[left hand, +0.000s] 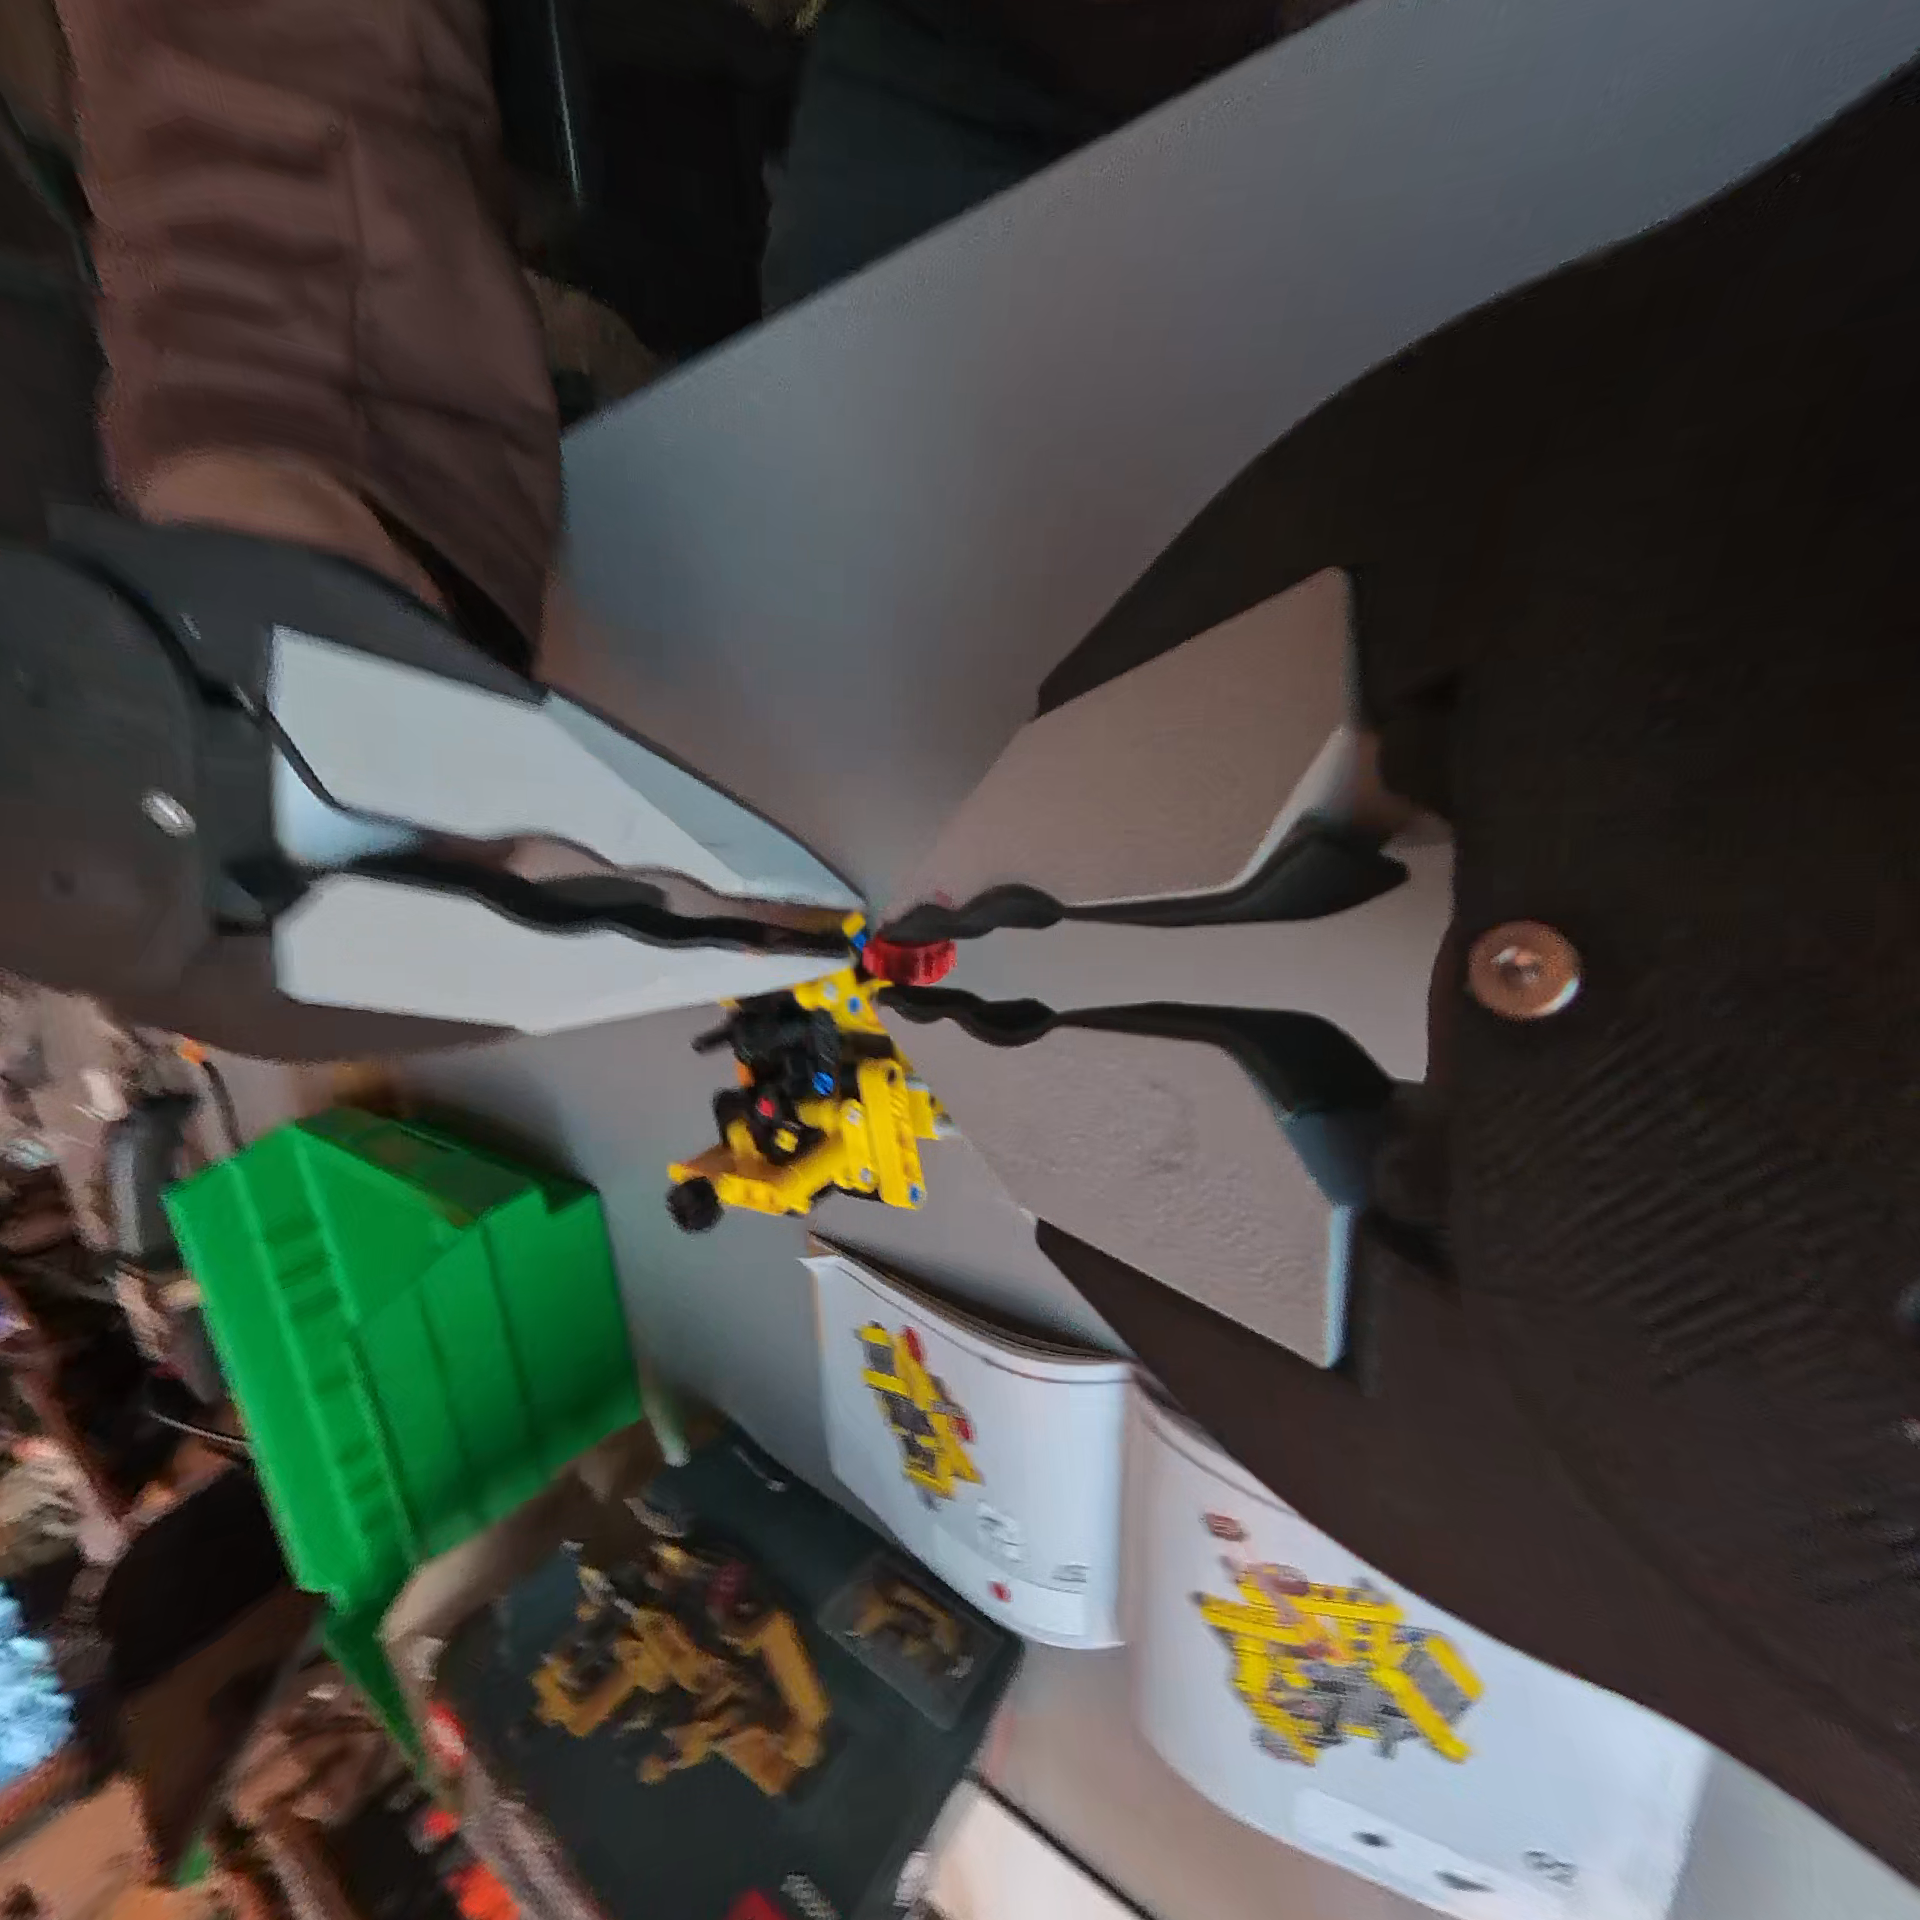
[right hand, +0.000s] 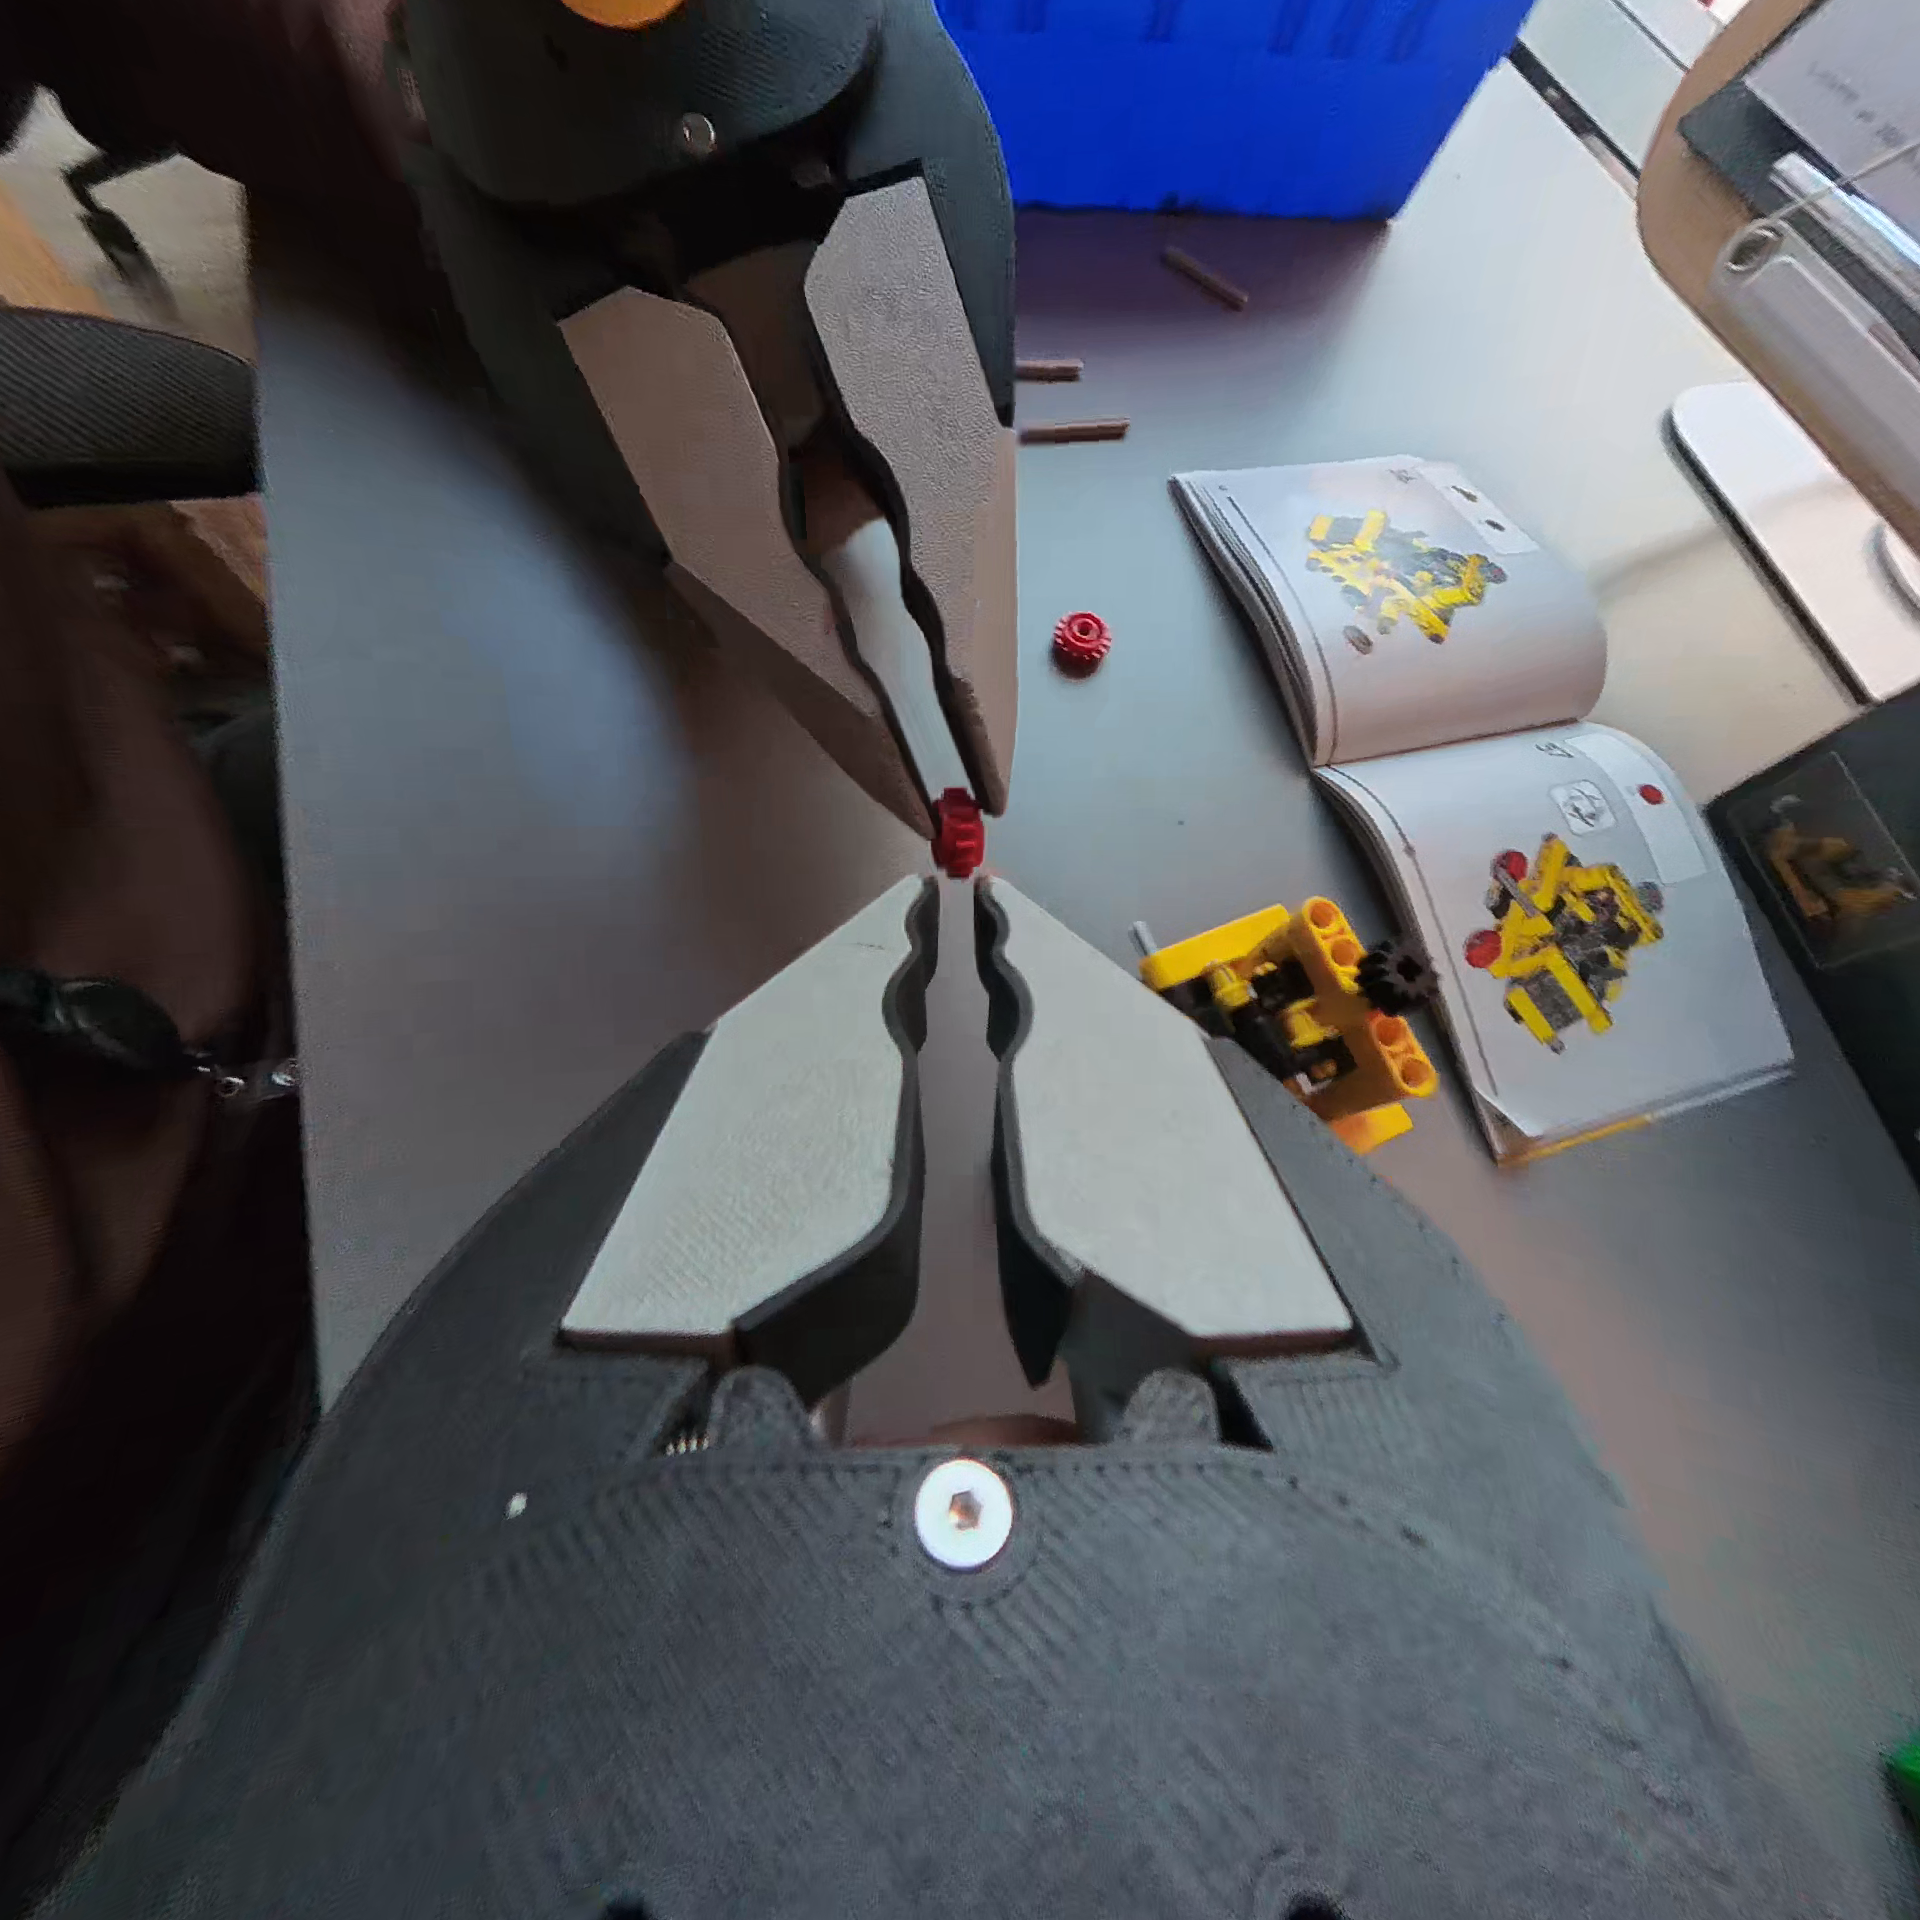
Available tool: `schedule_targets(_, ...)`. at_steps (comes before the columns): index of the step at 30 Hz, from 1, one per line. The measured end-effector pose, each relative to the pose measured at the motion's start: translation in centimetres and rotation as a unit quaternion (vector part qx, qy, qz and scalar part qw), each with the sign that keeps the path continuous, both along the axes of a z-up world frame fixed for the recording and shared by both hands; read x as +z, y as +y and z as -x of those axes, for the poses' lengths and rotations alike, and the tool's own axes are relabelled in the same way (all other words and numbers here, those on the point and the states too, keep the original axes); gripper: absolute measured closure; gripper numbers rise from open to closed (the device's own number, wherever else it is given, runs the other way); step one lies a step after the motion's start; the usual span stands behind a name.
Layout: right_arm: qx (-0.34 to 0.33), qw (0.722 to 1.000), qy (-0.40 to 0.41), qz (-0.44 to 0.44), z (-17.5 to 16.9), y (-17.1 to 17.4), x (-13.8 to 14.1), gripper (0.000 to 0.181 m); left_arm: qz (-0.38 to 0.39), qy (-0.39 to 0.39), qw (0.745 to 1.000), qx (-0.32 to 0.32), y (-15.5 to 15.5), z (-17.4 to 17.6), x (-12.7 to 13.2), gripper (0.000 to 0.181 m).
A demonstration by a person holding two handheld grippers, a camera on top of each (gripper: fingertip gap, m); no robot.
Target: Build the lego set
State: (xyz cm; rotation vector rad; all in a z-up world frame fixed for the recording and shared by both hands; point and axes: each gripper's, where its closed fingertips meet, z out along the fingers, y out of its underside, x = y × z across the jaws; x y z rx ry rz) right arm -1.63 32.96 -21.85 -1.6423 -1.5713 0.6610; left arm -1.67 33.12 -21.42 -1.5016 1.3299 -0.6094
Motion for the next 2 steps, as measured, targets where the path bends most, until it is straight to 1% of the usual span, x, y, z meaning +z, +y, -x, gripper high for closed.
schedule_targets(2,-0.022,0.999,-0.021,-0.034,-1.0,1.0,0.3,0.168,0.031,0.023,0.997,0.067,2.0,0.7,-1.0,0.176)
